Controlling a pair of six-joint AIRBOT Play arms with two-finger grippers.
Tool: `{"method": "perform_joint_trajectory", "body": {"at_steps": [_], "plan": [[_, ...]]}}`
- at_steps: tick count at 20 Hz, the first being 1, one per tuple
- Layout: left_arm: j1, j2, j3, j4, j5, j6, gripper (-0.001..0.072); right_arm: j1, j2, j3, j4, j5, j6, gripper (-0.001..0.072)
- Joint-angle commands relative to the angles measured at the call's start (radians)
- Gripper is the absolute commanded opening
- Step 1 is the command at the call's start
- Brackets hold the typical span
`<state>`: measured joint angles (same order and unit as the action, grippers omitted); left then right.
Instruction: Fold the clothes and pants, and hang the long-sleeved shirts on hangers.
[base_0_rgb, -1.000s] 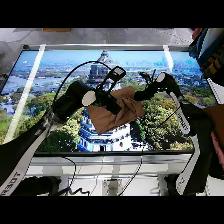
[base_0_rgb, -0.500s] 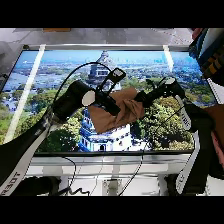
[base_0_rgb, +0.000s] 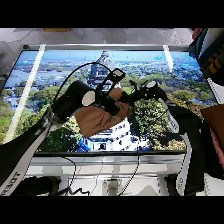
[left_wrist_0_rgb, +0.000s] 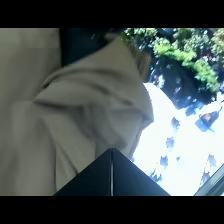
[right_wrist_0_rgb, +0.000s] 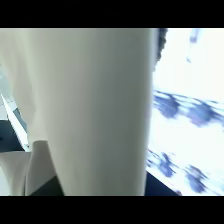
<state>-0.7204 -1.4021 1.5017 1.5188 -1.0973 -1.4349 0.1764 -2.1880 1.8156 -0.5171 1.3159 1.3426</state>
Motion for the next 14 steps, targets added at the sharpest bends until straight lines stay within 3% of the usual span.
{"method": "perform_joint_trajectory", "body": {"at_steps": [1, 4, 7, 14], "plan": [[0.001, 0.006, 0.0, 0.067, -0.041, 0.002, 0.0012, 0.042, 0.002, 0.041, 0.086, -0.037, -0.007, 0.003], [0.001, 0.036, 0.0, 0.109, -0.05, 0.002, 0.0012, 0.006, 0.044, 0.102, 0.208, -0.058, -0.196, 0.0029], [0.005, 0.088, 0.0, 0.109, -0.048, 0.002, 0.0012, -0.046, 0.126, 0.118, 0.288, -0.115, -0.293, 0.0028], [0.012, 0.245, 0.0, 0.135, -0.048, 0.001, 0.0011, -0.248, 0.386, 0.117, 0.259, -0.184, -0.343, 0.0027]]}}
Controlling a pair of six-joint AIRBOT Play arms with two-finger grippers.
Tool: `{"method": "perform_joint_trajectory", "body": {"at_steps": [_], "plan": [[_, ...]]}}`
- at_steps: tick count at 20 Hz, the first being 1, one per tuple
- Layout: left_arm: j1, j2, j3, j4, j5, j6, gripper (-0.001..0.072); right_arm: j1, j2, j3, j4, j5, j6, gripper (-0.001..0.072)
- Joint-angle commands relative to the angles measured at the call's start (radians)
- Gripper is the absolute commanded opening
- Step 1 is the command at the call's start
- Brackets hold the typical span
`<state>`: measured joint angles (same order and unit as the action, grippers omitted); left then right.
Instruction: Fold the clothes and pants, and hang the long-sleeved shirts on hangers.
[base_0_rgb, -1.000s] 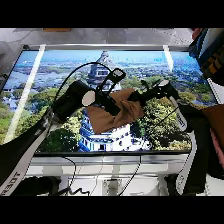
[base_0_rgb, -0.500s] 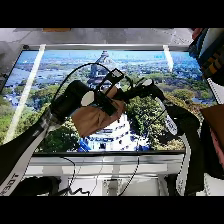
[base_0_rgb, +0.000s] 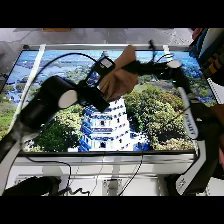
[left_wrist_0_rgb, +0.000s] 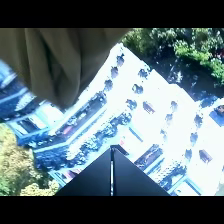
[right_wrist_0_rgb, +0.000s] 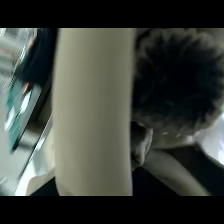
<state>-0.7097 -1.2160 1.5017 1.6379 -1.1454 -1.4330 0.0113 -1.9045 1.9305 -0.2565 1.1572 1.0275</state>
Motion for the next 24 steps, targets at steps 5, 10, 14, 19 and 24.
{"method": "perform_joint_trajectory", "body": {"at_steps": [5, 10, 14, 19, 24], "plan": [[0.001, 0.143, 0.0, 0.016, 0.0, -0.004, 0.0011, -0.27, 0.375, 0.002, -0.526, -0.076, 0.192, 0.0027], [0.001, 0.173, 0.0, 0.015, 0.0, -0.004, 0.0011, -0.454, 0.598, -0.023, -1.177, -0.058, 0.401, 0.0027], [0.001, 0.173, 0.0, 0.015, 0.0, -0.004, 0.0011, -0.621, 0.612, -0.113, -1.115, 0.091, 0.43, 0.0028], [0.001, 0.173, 0.0, 0.015, 0.0, -0.004, 0.0011, -0.646, 0.594, -0.209, -0.993, -0.014, 0.449, 0.003], [0.001, 0.173, 0.0, 0.015, 0.005, -0.004, 0.0011, -0.647, 0.589, -0.209, -1.002, -0.401, 0.559, 0.0031]]}}
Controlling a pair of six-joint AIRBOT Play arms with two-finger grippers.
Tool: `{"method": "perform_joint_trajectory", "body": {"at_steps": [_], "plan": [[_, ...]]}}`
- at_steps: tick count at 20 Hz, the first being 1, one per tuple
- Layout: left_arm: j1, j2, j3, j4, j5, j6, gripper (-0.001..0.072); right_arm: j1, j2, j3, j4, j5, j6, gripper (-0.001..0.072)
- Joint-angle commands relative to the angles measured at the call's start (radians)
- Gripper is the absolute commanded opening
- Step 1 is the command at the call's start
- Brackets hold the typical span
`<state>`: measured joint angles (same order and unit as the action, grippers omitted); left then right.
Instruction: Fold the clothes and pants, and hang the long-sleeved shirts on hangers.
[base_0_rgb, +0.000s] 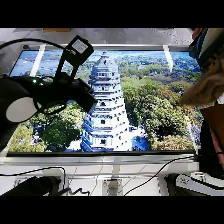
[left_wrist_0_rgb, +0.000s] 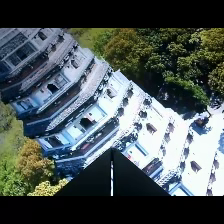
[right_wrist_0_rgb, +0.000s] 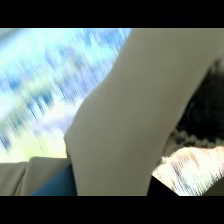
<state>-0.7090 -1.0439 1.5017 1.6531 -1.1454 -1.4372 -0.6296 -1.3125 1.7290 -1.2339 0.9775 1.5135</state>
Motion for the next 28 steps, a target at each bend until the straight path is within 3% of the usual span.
{"method": "perform_joint_trajectory", "body": {"at_steps": [1, 4, 10, 18, 19, 21, 22, 28], "plan": [[0.0, 0.001, 0.0, 0.0, 0.011, 0.0, 0.0011, -0.006, -0.007, -0.008, -0.063, -0.275, 0.077, 0.0031], [0.0, 0.001, 0.0, 0.0, 0.03, 0.0, 0.0011, -0.043, -0.05, -0.008, -0.163, -0.253, 0.148, 0.003], [0.0, 0.001, 0.0, 0.0, 0.034, 0.001, 0.0011, -0.298, -0.093, -0.182, -0.367, 0.278, 0.577, 0.0029], [0.0, 0.001, 0.0, 0.0, 0.034, 0.003, 0.0012, -0.596, 0.21, -0.576, -0.481, 0.393, 0.56, 0.0033], [0.0, 0.001, 0.0, 0.0, 0.034, 0.009, 0.0011, -0.614, 0.225, -0.608, -0.482, 0.396, 0.56, 0.0141], [0.0, 0.001, 0.0, 0.0, 0.034, 0.013, 0.0012, -0.64, 0.227, -0.633, -0.483, 0.439, 0.557, 0.072], [0.0, 0.001, 0.0, 0.0, 0.034, 0.013, 0.0012, -0.644, 0.227, -0.635, -0.484, 0.457, 0.529, 0.0688], [0.0, 0.001, 0.0, 0.0, 0.034, 0.012, 0.0012, -0.644, 0.228, -0.633, -0.48, 0.454, 0.492, 0.0684]]}}
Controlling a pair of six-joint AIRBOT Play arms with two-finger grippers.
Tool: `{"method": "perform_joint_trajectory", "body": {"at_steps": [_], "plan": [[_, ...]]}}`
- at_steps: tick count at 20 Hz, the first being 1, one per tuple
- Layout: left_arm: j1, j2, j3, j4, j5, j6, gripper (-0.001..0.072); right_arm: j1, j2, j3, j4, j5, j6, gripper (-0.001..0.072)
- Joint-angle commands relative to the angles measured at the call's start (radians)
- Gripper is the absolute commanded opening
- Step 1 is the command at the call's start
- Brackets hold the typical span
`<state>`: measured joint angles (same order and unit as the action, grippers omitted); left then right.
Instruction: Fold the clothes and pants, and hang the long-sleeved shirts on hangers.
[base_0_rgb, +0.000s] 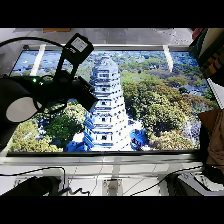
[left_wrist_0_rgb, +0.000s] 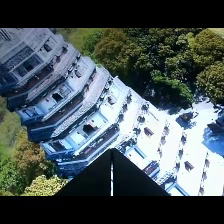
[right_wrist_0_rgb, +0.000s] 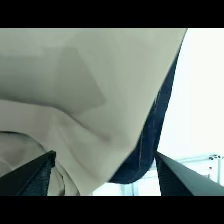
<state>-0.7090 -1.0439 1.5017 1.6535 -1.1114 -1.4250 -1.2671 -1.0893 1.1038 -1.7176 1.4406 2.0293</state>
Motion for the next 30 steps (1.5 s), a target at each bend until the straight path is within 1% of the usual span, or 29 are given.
{"method": "perform_joint_trajectory", "body": {"at_steps": [1, 2, 3, 4, 5, 6, 9, 11, 13, 14, 15, 16, 17, 18, 20, 21, 23, 25, 26, 28, 30], "plan": [[0.0, 0.001, 0.0, -0.001, -0.001, 0.0, 0.0012, -0.005, 0.005, -0.008, 0.026, -0.05, -0.063, 0.0683], [0.0, 0.001, 0.0, -0.001, -0.001, 0.0, 0.0012, -0.003, 0.004, -0.008, 0.047, -0.093, -0.085, 0.0682], [0.0, 0.001, 0.0, -0.001, -0.001, 0.0, 0.0012, 0.003, 0.003, -0.008, 0.059, -0.131, -0.105, 0.0657], [0.0, 0.001, 0.0, -0.001, -0.001, 0.0, 0.0012, 0.013, 0.002, -0.008, 0.055, -0.169, -0.139, 0.0467], [0.0, 0.001, 0.0, -0.001, 0.0, 0.0, 0.0012, 0.016, 0.001, -0.008, 0.046, -0.206, -0.179, 0.0117], [0.0, 0.001, 0.0, -0.001, 0.0, 0.0, 0.0012, 0.016, -0.003, -0.008, 0.044, -0.232, -0.203, 0.0028], [0.0, 0.001, 0.0, -0.001, 0.0, 0.0, 0.0012, 0.016, -0.053, -0.008, 0.046, -0.246, -0.241, 0.0031], [0.0, 0.001, 0.0, -0.001, 0.0, 0.0, 0.0012, 0.016, -0.117, -0.011, 0.121, -0.22, -0.333, 0.003], [0.0, 0.001, 0.0, -0.001, 0.0, 0.0, 0.0012, 0.016, -0.179, -0.011, 0.343, -0.179, -0.514, 0.003], [0.0, 0.001, 0.0, -0.001, 0.0, 0.0, 0.0012, 0.018, -0.196, -0.012, 0.5, -0.165, -0.59, 0.003], [0.0, 0.001, 0.0, -0.001, 0.0, 0.0, 0.0012, 0.031, -0.199, -0.012, 0.631, -0.161, -0.63, 0.0029], [0.0, 0.001, 0.0, -0.001, 0.0, 0.0, 0.0012, 0.055, -0.193, -0.011, 0.732, -0.151, -0.64, 0.003], [0.0, 0.001, 0.0, -0.001, 0.0, 0.0, 0.0012, 0.084, -0.188, -0.011, 0.776, -0.129, -0.636, 0.003], [0.0, 0.001, 0.0, -0.001, 0.0, 0.0, 0.0012, 0.115, -0.187, -0.011, 0.782, -0.083, -0.636, 0.0029], [0.0, 0.001, 0.0, -0.001, 0.0, 0.0, 0.0012, 0.177, -0.193, -0.011, 0.763, 0.07, -0.636, 0.0029], [0.0, 0.001, 0.0, -0.001, 0.0, 0.0, 0.0012, 0.204, -0.193, -0.011, 0.767, 0.122, -0.636, 0.0029], [0.0, 0.001, 0.0, 0.0, 0.0, 0.0, 0.0012, 0.265, -0.186, -0.011, 0.84, 0.18, -0.655, 0.0029], [0.0, 0.001, 0.0, -0.001, 0.0, 0.0, 0.0012, 0.335, -0.164, -0.011, 0.924, 0.15, -0.722, 0.003], [0.0, 0.001, 0.0, -0.001, 0.0, 0.0, 0.0012, 0.378, -0.149, -0.011, 0.93, 0.133, -0.724, 0.003], [0.0, 0.001, 0.0, -0.001, 0.0, 0.0, 0.0012, 0.507, -0.103, -0.011, 0.896, 0.106, -0.738, 0.0029], [0.0, 0.001, 0.0, -0.001, 0.0, 0.0, 0.0012, 0.675, -0.044, -0.011, 0.841, 0.076, -0.738, 0.0029]]}}
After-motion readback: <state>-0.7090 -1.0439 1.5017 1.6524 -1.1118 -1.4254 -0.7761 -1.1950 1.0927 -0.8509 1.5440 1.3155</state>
